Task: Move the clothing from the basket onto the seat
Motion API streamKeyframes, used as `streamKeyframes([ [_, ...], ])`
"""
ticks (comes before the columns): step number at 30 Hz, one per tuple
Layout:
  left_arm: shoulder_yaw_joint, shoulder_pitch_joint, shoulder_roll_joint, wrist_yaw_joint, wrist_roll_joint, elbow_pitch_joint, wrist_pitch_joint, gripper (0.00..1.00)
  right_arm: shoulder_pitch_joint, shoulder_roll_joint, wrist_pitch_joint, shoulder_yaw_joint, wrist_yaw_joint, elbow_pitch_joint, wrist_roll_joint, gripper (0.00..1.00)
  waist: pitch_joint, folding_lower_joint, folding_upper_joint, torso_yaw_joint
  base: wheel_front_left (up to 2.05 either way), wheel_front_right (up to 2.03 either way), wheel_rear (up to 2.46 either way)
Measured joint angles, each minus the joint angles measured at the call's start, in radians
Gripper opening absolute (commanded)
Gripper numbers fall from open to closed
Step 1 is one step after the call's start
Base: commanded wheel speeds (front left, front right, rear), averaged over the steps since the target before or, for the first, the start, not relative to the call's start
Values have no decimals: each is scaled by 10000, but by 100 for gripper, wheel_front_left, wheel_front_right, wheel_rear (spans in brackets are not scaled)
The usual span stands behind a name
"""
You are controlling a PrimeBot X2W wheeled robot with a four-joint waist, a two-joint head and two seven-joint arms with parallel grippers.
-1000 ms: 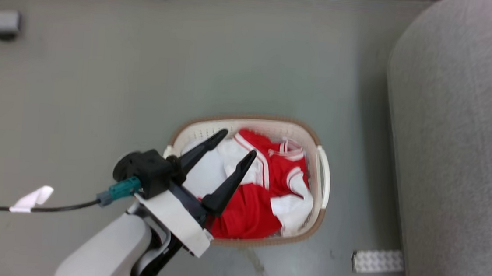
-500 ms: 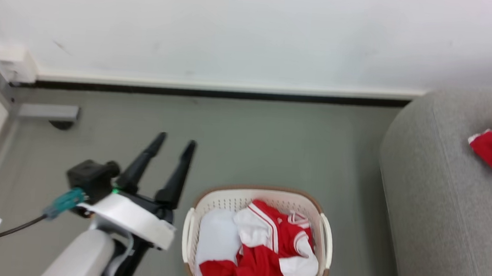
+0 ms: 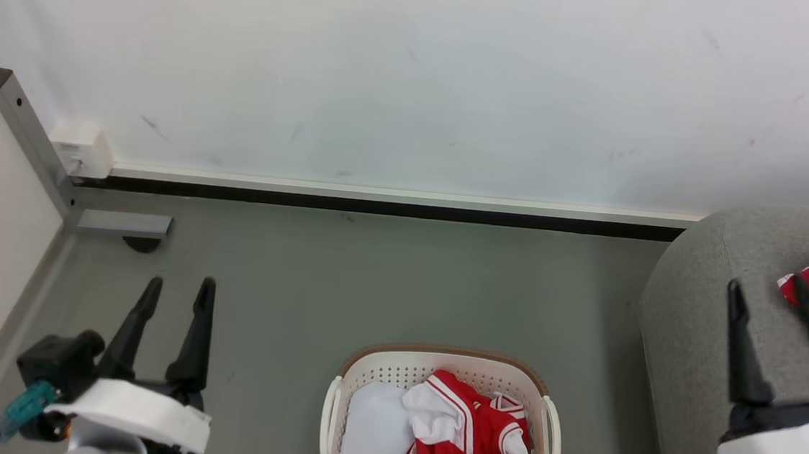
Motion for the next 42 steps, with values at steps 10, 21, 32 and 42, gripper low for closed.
streamKeyframes([
  [10, 1156, 1065, -1007, -500, 1465, 146, -2, 100, 1281, 855, -830, 420, 0, 817, -257, 100, -63, 1, 0, 58, 0, 0, 0],
  [21, 1540, 1158, -1609, -821, 2238, 456, -2, 100, 1474, 1388, -851, 393, -2, 953, -675, 100, -20, 3, 1, 35, 0, 0, 0],
  [32, 1453, 1149, -1672, -848, 2357, 489, -2, 100, 1467, 1440, -851, 384, -2, 1001, -594, 100, -38, 3, 1, 35, 0, 0, 0],
  [42, 1396, 1140, -1655, -848, 2313, 516, -2, 100, 1446, 1465, -851, 460, 0, 1058, -550, 100, -12, 3, 0, -20, 0, 0, 0],
])
